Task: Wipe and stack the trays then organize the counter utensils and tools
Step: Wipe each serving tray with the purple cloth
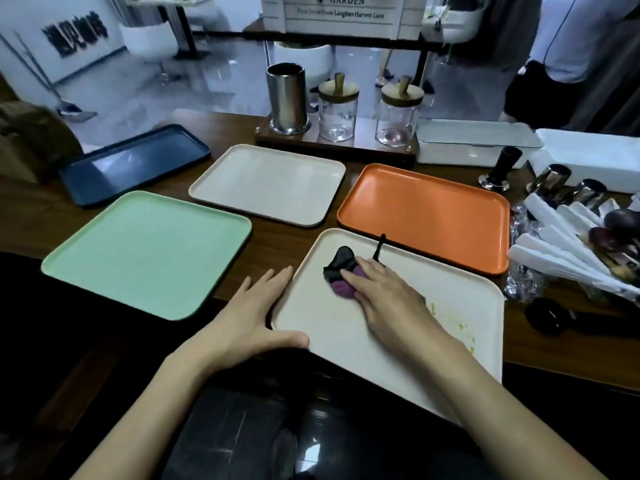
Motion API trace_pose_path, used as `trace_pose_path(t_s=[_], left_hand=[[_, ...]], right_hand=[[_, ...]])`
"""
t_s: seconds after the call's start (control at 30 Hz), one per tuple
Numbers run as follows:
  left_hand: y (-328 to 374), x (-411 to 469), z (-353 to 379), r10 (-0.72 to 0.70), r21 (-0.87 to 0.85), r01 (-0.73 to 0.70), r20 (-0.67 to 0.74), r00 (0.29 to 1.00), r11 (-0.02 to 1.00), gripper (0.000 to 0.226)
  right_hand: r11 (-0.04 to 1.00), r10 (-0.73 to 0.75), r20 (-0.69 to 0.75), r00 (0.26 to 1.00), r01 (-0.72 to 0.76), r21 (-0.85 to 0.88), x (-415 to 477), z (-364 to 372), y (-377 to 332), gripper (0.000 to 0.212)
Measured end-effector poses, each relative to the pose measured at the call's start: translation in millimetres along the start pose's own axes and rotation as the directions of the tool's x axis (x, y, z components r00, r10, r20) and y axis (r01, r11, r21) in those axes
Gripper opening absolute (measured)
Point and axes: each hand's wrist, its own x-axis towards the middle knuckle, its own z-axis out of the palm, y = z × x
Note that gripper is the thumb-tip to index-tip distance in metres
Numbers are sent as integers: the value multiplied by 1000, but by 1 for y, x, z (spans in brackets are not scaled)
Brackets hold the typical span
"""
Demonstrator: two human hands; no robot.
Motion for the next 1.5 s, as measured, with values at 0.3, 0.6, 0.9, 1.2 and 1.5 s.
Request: trace_pose_path(t_s=[0.3, 0.6, 0.9, 1.2, 1.5], left_hand=[[-16, 6, 15, 66, 174, -53, -71, 995, 983, 124], [-23, 14, 21, 79, 278, -61, -53, 995, 959, 132], [-26, 15, 23, 92, 269, -67, -82, 992, 961, 136], [-28, 17, 25, 102, 277, -74, -89, 991, 958, 123], [-22, 15, 19, 51, 320, -43, -18, 999, 946, 115]], right_hand=[[998, 0, -35, 999, -2, -70, 14, 9, -1, 44], [997, -7, 1, 1000, 7, -80, 13, 32, -49, 51], [998, -67, 70, 995, 66, 14, -12, 31, -77, 46], [997, -71, 76, 995, 73, -24, -13, 35, -69, 50], [993, 67, 27, 997, -64, -101, 43, 20, -37, 50]])
